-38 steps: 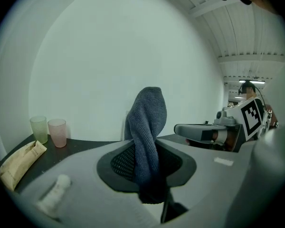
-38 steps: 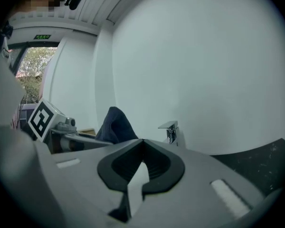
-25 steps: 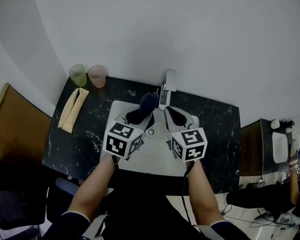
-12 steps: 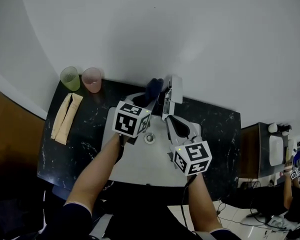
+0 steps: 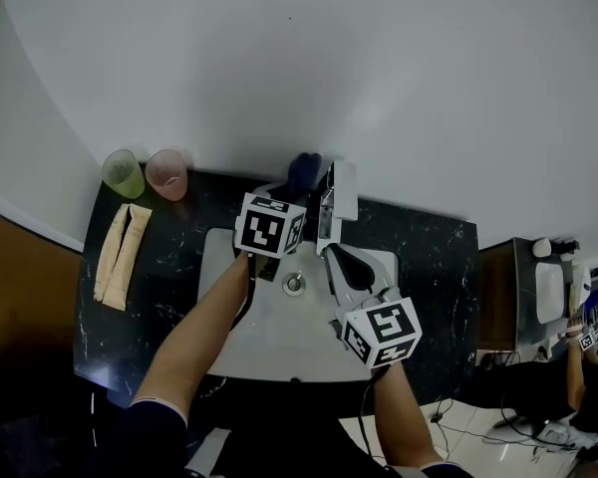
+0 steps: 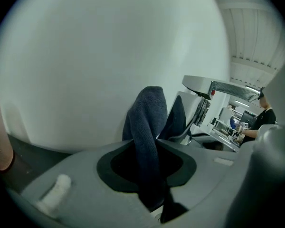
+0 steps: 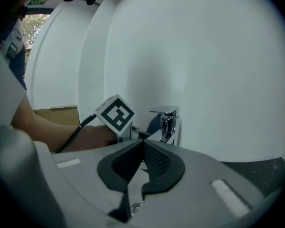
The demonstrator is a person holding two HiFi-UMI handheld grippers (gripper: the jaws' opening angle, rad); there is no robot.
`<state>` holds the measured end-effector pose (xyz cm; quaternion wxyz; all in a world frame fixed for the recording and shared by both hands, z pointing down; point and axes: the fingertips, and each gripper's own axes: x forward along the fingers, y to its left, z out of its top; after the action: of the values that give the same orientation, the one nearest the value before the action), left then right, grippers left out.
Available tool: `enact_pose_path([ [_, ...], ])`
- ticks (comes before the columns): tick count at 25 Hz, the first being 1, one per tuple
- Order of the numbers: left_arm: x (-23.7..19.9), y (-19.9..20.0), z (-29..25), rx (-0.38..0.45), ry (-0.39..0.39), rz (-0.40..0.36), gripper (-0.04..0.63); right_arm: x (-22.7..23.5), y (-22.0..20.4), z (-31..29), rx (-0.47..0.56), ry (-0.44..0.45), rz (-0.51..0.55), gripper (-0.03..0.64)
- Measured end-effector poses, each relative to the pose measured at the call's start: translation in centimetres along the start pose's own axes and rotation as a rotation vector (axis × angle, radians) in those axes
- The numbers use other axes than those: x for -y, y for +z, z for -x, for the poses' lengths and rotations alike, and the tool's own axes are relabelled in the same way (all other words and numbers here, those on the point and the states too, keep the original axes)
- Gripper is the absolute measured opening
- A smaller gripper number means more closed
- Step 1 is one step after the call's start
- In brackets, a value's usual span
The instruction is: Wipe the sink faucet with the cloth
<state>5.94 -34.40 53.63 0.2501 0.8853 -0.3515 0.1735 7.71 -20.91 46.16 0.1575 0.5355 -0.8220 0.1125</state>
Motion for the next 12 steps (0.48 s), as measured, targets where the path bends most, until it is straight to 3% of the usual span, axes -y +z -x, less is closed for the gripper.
enact_pose_path([
  [5, 0.2, -0.1, -0.7, -0.018, 0.0, 0.03, 0.092, 0.0, 0.0, 0.1, 0.009, 0.003, -0.014, 0.006],
  [12, 0.1, 0.1, -1.2, 0.017, -0.052, 0.193, 0.091, 0.0, 0.0, 0.1, 0.011, 0.009, -0.024, 0.006],
])
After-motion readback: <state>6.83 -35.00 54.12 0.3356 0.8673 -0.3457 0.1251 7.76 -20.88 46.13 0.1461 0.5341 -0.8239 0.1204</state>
